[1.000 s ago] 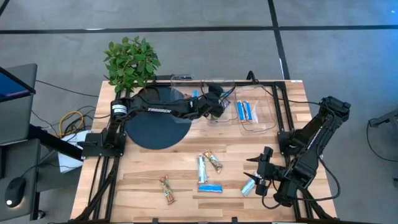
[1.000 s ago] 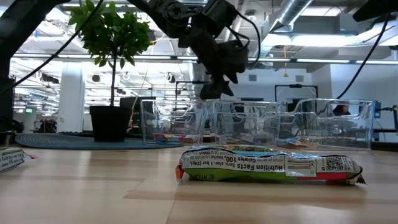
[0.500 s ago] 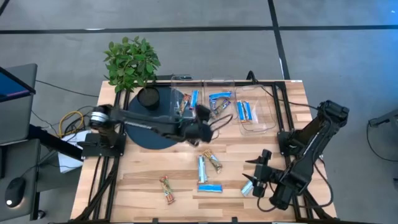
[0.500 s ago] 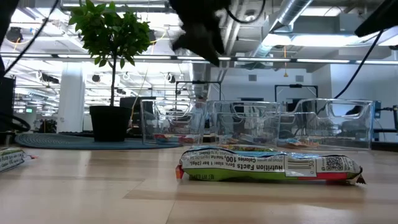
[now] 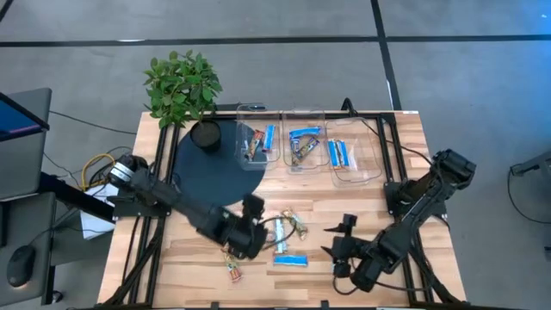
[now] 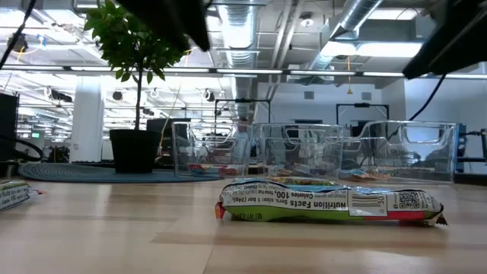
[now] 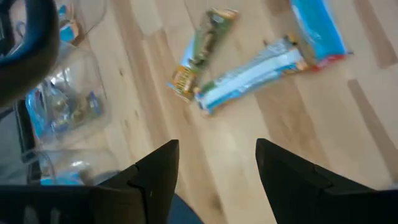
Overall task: Pick and place Granola Bars by type
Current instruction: Put the yellow granola bar into the right transparent bin
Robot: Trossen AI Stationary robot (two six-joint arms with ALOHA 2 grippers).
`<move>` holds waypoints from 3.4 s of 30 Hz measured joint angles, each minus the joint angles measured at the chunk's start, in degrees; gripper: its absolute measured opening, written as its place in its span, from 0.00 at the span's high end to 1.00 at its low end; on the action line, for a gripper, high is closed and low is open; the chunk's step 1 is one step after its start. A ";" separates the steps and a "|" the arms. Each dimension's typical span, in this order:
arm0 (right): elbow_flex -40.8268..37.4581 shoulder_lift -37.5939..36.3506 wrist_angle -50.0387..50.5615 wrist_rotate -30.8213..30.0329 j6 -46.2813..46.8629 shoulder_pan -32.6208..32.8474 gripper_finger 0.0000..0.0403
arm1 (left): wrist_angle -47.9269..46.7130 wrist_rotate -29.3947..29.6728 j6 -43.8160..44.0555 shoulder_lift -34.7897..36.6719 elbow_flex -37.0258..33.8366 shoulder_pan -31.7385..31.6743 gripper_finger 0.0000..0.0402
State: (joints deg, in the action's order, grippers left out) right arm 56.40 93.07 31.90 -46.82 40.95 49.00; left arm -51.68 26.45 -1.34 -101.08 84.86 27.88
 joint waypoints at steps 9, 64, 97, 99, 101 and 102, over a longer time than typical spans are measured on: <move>0.00 1.07 -11.73 6.53 -8.89 -8.25 0.39 | 1.22 8.61 17.42 0.00 -10.86 8.75 0.48; -0.12 13.50 -19.15 26.28 0.57 -27.28 0.39 | 9.70 29.88 30.60 -0.07 -23.17 16.17 0.48; 0.07 13.97 -17.23 26.41 -10.15 -26.20 0.79 | 10.08 30.58 30.27 -0.11 -23.22 16.17 0.48; -0.02 12.84 -16.17 26.32 -10.16 -25.98 0.78 | 10.03 30.59 30.29 -0.11 -23.22 16.17 0.48; 0.02 11.36 -15.82 25.64 -10.14 -25.62 0.78 | 10.05 30.61 30.29 -0.11 -23.22 16.17 0.48; 0.06 10.64 -15.40 24.93 -10.12 -25.36 0.79 | 10.03 30.63 30.29 -0.11 -23.22 16.17 0.48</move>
State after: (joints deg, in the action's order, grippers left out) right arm 56.46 103.71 16.51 -21.90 30.83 23.63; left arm -41.65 57.08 28.95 -101.19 61.65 44.05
